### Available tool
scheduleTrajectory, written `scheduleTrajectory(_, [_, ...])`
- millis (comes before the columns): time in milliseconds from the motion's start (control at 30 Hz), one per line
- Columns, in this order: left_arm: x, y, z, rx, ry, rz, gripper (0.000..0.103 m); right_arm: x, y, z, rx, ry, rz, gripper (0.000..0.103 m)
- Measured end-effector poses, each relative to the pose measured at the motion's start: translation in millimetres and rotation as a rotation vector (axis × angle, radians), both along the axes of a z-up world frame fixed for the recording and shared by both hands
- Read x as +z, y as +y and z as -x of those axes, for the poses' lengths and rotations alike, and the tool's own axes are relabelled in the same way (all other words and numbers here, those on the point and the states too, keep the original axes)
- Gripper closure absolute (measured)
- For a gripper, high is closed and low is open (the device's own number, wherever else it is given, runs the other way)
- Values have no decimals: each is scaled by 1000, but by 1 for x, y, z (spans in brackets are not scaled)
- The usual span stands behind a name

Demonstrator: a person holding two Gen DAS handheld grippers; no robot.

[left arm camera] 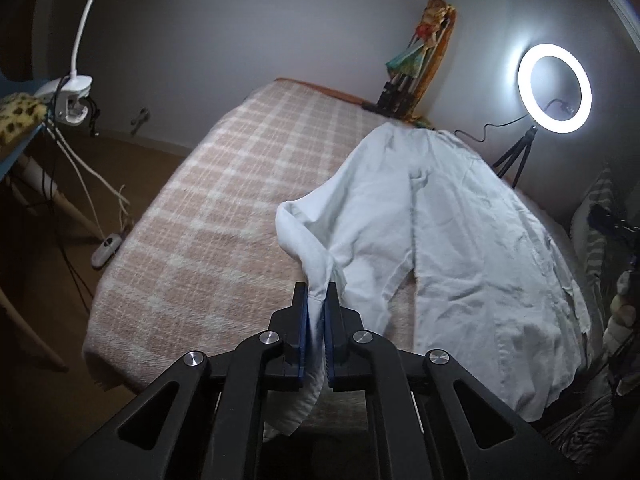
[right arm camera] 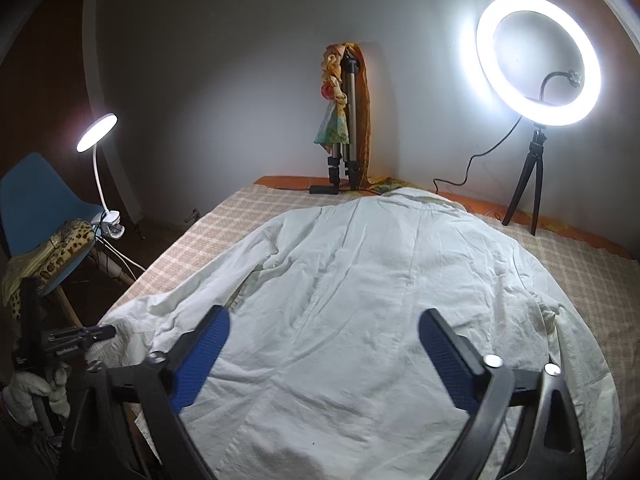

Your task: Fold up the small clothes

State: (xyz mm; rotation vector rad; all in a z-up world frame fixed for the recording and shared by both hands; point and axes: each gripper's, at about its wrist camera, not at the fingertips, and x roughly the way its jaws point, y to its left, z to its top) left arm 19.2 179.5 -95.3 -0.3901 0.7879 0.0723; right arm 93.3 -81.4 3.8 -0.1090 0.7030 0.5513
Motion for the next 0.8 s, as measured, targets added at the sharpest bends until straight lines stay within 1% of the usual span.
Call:
scheduleTrajectory(33, [7,-10,0,-24,-22,-3,98,-1,-1,-4,-2,22,-5,23])
scheduleTrajectory(100, [20,-34,-2,-94,-67,-26,98,-5,-5,-17,-7,100,-33,32])
scheduleTrajectory(200, [32,-73,-7,-211,-114,-94,98,-5,-4,-44,17,212,-39,45])
scheduleTrajectory(267, [33,-99,-10,-290,-125,-146,98,4,2,-65,37,242,-27,45])
scheduleTrajectory(333, [28,-123,-12,-361,-121,-206,98,11,16,-88,105,274,-20,47])
scheduleTrajectory(433, [13,-152,-14,-454,-89,-285,98,8,49,-120,179,327,-24,50])
scheduleTrajectory(500, [5,-166,-11,-504,-77,-330,98,-2,75,-135,225,350,-13,52])
scheduleTrajectory(567, [2,-175,-7,-534,-77,-362,98,-18,104,-148,265,368,13,52])
scheduleTrajectory(667, [-3,-177,-6,-550,-62,-375,98,-46,140,-163,294,414,44,52])
scheduleTrajectory(733, [-6,-177,-6,-557,-49,-376,98,-60,157,-169,288,409,95,52])
scheduleTrajectory(767, [-7,-177,-6,-561,-47,-382,98,-68,164,-171,278,397,137,53])
scheduleTrajectory(800, [-8,-178,-5,-566,-47,-386,98,-75,169,-173,267,394,171,67])
